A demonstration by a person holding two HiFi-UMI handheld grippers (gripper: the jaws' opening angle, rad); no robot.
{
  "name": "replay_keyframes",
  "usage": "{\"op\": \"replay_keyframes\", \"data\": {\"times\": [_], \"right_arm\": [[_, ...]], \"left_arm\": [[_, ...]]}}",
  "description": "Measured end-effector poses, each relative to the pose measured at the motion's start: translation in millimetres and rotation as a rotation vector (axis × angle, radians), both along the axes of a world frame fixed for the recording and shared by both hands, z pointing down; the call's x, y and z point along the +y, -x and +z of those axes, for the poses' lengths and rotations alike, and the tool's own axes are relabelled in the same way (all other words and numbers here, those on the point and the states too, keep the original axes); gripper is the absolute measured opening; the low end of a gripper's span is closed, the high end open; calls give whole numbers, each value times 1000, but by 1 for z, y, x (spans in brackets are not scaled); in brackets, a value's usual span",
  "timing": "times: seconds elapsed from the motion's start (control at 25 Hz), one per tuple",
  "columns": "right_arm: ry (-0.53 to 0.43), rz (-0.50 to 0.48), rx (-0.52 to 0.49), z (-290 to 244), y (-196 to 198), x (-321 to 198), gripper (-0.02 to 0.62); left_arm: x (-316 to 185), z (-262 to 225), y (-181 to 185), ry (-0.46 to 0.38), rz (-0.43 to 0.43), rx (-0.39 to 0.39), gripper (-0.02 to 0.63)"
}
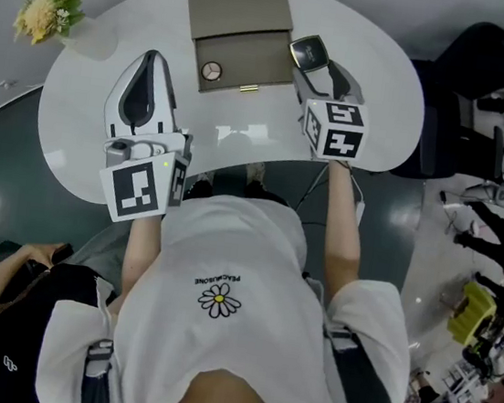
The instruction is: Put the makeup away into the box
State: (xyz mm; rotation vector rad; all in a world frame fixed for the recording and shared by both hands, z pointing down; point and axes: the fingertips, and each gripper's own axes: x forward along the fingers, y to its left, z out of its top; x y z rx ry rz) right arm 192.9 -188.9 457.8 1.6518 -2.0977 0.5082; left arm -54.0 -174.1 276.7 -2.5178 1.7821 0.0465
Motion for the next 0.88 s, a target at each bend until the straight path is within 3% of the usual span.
{"op": "replay_keyframes", "data": {"times": [0.4, 0.64, 0.88], "right_arm": [[109, -63, -15, 29, 46, -13, 293], [255, -68, -75, 63, 75, -28, 293], [382, -221, -16, 99, 100, -42, 293]], "left_arm": [[-3, 7, 8, 21, -14, 5, 20], [-4, 15, 17, 43, -35, 9, 20], [-10, 21, 34, 59, -60, 11, 20]]}}
